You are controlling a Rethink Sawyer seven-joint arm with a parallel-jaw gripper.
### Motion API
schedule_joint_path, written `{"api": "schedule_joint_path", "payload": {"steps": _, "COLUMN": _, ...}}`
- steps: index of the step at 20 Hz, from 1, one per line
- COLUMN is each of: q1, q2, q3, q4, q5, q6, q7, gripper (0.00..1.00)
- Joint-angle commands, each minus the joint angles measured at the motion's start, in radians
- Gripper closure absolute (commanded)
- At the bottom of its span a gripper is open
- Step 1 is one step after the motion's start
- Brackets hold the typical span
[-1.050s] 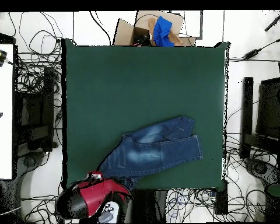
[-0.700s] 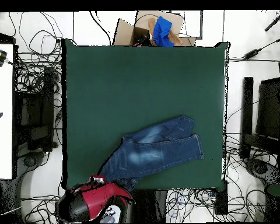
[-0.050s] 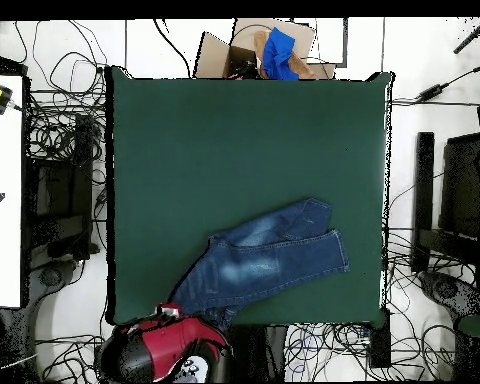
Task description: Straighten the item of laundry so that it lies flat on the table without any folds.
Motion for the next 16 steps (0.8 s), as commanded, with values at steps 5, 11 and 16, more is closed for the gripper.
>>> {"api": "schedule_joint_path", "payload": {"steps": 5, "q1": -0.025, "q2": 0.025, "q3": -0.009, "q4": -0.012, "q5": -0.05, "q6": 0.03, "q7": -0.085, "gripper": 0.0}}
{"api": "schedule_joint_path", "payload": {"steps": 11, "q1": -0.045, "q2": 0.022, "q3": 0.008, "q4": -0.01, "q5": -0.063, "q6": 0.03, "q7": -0.098, "gripper": 0.0}}
{"api": "schedule_joint_path", "payload": {"steps": 16, "q1": -0.183, "q2": -0.004, "q3": 0.052, "q4": -0.003, "q5": -0.162, "q6": 0.027, "q7": -0.22, "gripper": 0.0}}
